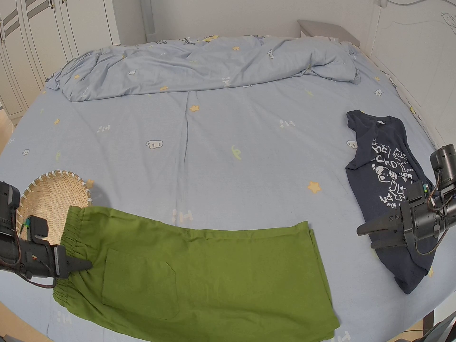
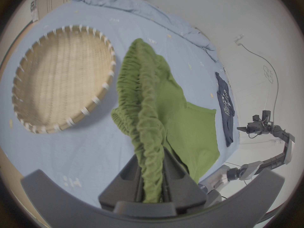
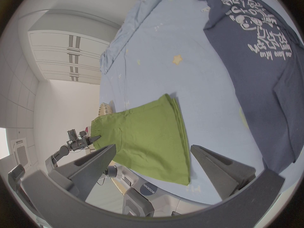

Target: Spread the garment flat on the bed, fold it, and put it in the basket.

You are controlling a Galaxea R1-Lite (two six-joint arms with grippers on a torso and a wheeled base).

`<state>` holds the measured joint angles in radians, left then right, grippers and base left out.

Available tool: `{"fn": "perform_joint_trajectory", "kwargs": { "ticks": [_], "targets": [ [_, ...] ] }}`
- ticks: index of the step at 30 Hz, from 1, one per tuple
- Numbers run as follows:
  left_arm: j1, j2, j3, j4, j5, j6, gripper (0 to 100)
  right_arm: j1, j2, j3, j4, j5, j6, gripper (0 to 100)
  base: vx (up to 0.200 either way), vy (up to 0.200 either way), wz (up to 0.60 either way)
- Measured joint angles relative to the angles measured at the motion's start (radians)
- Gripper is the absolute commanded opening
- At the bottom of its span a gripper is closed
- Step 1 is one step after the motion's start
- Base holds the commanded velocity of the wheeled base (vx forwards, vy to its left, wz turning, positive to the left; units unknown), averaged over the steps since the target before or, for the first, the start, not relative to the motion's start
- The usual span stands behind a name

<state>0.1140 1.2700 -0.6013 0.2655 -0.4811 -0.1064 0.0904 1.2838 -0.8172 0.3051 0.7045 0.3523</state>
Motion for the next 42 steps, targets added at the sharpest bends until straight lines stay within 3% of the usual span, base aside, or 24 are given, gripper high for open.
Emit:
{"fn": "perform_joint_trajectory", "kwargs": {
  "ticks": [6, 11, 16, 28, 37, 42],
  "targets": [
    [0.134, -0.026, -0.043, 0.038, 0.003, 0.071, 0, -0.008, -0.006, -0.014, 0.001, 0.0, 0.005, 100, 0.0, 0.0, 0.0],
    [0.122, -0.043, -0.071, 0.071, 0.032, 0.047, 0, -0.01, -0.009, -0.015, 0.001, 0.0, 0.007, 100, 0.0, 0.0, 0.0],
    [-0.039, -0.056, -0.13, 0.108, 0.142, -0.054, 0, -0.01, -0.011, -0.013, 0.001, -0.001, 0.008, 100, 0.0, 0.0, 0.0],
    [-0.581, 0.039, -0.373, 0.162, 0.497, -0.335, 0, -0.011, -0.012, -0.011, 0.001, -0.001, 0.009, 100, 0.0, 0.0, 0.0],
    [-0.804, 0.254, -0.602, 0.21, 0.573, -0.509, 0, -0.013, -0.01, -0.009, 0.002, -0.005, 0.007, 100, 0.0, 0.0, 0.0],
    [-0.896, 0.348, -0.653, 0.214, 0.615, -0.552, 0, -0.015, -0.008, -0.008, 0.001, -0.006, 0.004, 100, 0.0, 0.0, 0.0]
  ]
}}
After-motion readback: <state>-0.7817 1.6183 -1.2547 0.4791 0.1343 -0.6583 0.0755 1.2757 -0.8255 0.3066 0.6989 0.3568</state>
